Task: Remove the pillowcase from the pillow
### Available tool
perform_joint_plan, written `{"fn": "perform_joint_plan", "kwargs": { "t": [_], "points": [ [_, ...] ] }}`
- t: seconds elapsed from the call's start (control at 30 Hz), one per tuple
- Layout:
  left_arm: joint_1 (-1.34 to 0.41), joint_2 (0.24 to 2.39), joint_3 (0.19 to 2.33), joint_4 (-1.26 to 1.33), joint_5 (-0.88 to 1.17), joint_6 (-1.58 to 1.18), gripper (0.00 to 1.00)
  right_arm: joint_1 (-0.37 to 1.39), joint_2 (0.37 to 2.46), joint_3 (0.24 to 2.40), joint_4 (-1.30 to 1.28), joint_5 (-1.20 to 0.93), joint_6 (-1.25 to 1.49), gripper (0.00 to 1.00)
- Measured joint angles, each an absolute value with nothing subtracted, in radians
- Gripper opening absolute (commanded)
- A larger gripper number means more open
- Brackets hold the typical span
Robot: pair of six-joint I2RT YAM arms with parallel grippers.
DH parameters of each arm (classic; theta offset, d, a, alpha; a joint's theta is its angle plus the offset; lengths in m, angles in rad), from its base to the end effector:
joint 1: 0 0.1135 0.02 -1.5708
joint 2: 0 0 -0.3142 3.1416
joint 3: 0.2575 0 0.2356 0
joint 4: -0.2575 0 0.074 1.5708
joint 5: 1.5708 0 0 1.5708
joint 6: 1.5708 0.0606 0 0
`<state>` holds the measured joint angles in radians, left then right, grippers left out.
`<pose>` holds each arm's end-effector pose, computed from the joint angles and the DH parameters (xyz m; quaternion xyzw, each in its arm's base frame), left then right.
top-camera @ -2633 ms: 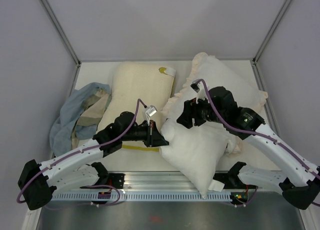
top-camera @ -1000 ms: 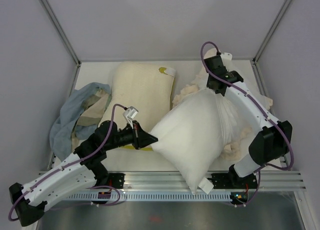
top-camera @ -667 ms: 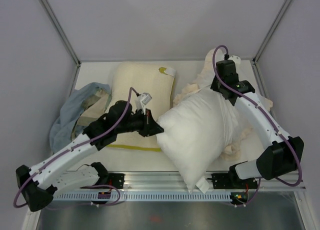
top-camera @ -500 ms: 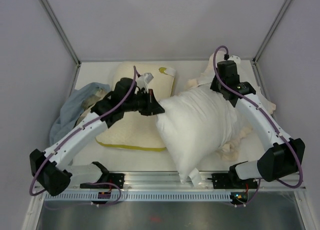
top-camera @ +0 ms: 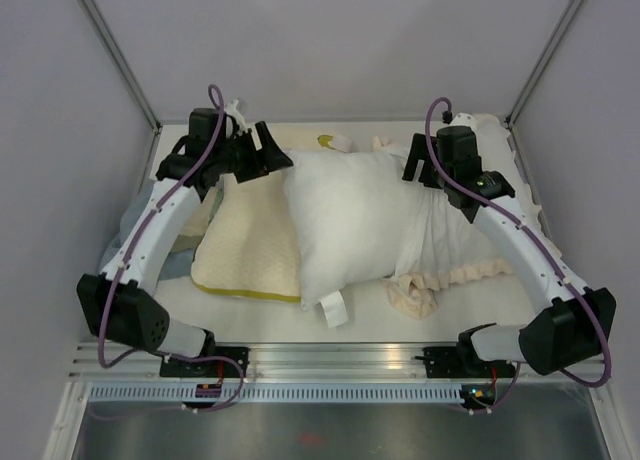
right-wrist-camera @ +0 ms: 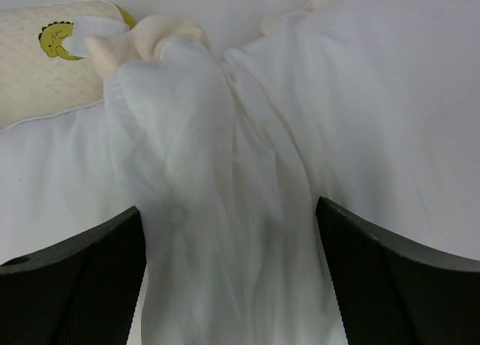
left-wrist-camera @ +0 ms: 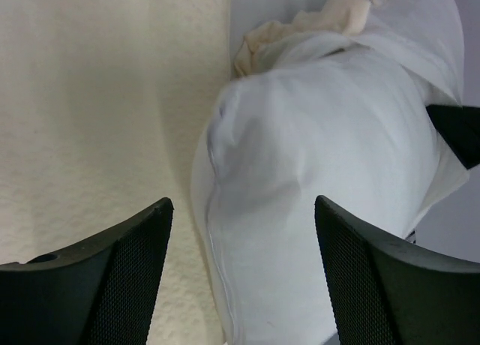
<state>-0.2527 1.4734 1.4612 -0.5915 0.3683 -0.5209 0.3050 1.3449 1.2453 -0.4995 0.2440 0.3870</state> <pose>0.3097 -0.1025 0.4093 -0.0320 0.8739 -0.3226 0.3621 0.2829 0.0737 0.3819 0.0928 0.8746 0.0559 0.4725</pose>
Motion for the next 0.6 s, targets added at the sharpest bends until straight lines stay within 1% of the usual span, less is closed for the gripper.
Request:
{"fn": "perform_joint_plan", "kwargs": {
  "t": [0.07,0.17,0.27,0.4,0.5,0.6],
  "points": [
    [-0.268,1.349,1.351,-0.585,0.368,-0.522,0.82,0.307,1.305,1.238,-0.515,0.240,0.389,0.94],
    [-0.308,1.082,1.149,-0.556,0.404,-0.529,0.84,0.319,1.224,1.217,-0.543,0.231,0.396,0.94],
    [-0.423,0.868,0.961,-0.488,0.425,-0.543,0.85,0.332,1.141,1.196,-0.564,0.209,0.400,0.94],
    [-0.606,0.786,0.744,-0.435,0.425,-0.577,0.85,0.336,1.040,1.176,-0.589,0.176,0.401,0.94],
    [-0.662,0.760,0.586,-0.421,0.395,-0.615,0.86,0.336,1.000,1.171,-0.608,0.144,0.401,0.94],
    [-0.685,0.727,0.511,-0.410,0.378,-0.642,0.87,0.336,0.976,1.153,-0.614,0.101,0.401,0.93]
  ]
}}
